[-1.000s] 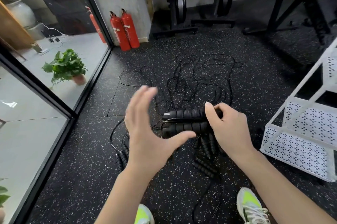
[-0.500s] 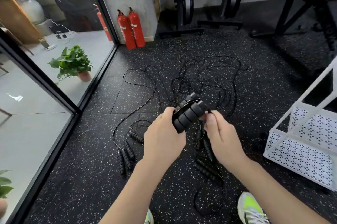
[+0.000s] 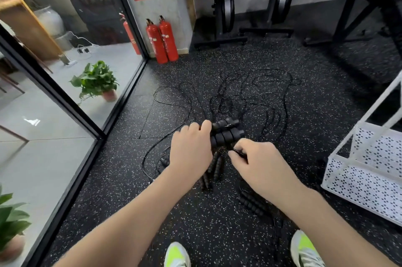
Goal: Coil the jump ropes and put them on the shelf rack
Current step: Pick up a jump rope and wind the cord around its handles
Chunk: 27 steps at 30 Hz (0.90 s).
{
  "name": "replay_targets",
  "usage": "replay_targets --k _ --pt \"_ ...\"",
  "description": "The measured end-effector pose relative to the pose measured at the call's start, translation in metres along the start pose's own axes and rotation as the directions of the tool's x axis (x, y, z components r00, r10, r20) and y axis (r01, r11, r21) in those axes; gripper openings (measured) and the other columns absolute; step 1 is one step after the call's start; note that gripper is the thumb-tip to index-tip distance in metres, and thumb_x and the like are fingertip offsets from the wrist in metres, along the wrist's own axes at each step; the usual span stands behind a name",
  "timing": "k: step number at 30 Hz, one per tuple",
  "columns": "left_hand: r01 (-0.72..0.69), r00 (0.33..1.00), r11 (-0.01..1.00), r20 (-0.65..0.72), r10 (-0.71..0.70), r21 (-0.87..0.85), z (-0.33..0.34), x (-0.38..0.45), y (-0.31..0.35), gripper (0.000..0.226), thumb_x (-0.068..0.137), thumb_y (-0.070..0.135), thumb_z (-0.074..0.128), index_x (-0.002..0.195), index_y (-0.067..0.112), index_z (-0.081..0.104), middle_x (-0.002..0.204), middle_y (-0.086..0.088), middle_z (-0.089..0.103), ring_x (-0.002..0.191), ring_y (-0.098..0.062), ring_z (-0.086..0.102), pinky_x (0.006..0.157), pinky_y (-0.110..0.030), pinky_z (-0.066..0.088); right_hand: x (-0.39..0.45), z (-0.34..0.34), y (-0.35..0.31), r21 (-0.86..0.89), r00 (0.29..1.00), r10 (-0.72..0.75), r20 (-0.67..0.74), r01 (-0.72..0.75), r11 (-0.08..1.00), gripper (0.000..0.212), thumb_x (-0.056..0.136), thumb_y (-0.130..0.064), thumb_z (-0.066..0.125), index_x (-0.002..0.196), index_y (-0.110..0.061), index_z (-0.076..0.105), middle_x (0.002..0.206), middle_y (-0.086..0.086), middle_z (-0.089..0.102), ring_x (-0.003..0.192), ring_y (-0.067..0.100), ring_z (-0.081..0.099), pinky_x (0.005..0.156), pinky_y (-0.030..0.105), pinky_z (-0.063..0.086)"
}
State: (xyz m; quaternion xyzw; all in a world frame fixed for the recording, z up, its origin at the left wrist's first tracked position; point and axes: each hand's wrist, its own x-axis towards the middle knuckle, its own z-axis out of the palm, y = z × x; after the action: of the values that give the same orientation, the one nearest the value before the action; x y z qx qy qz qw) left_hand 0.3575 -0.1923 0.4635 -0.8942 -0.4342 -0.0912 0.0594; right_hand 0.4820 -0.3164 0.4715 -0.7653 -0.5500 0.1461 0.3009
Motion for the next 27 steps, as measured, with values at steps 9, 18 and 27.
replay_targets --k 9,18,27 --pt "-0.422 0.901 0.900 -0.065 0.430 0.112 0.013 -0.017 -0.036 0.070 0.054 0.020 0.087 0.117 0.020 0.058 0.092 0.000 0.063 0.079 -0.027 0.059 0.068 -0.040 0.049 0.018 -0.039 0.021 0.250 0.989 -0.116 0.089 0.091 0.964 0.019 0.070 -0.039 0.089 0.076 -0.031 0.073 0.077 -0.016 0.070 0.074 0.003 0.064 0.068 0.015 0.047" --pt "-0.579 0.794 0.814 -0.198 0.575 0.043 -0.001 -0.013 -0.039 0.078 0.053 0.020 0.085 0.125 0.020 0.053 0.107 0.001 0.066 0.089 -0.025 0.061 0.076 -0.040 0.051 0.036 -0.027 0.054 0.688 0.995 -0.071 0.073 0.002 0.726 0.020 0.069 -0.028 0.087 0.080 -0.012 0.080 0.082 0.010 0.071 0.072 0.020 0.060 0.070 0.026 0.050" --pt "-0.249 0.937 0.966 -0.267 0.224 -0.064 -0.008 -0.007 -0.024 0.068 0.055 0.012 0.082 0.119 0.017 0.061 0.097 -0.001 0.065 0.085 -0.030 0.060 0.073 -0.043 0.050 0.000 0.028 0.020 0.649 0.956 0.027 0.294 -0.220 0.729 0.022 0.109 -0.018 0.043 0.113 -0.017 0.064 0.085 0.005 0.075 0.067 0.019 0.067 0.067 0.028 0.055"
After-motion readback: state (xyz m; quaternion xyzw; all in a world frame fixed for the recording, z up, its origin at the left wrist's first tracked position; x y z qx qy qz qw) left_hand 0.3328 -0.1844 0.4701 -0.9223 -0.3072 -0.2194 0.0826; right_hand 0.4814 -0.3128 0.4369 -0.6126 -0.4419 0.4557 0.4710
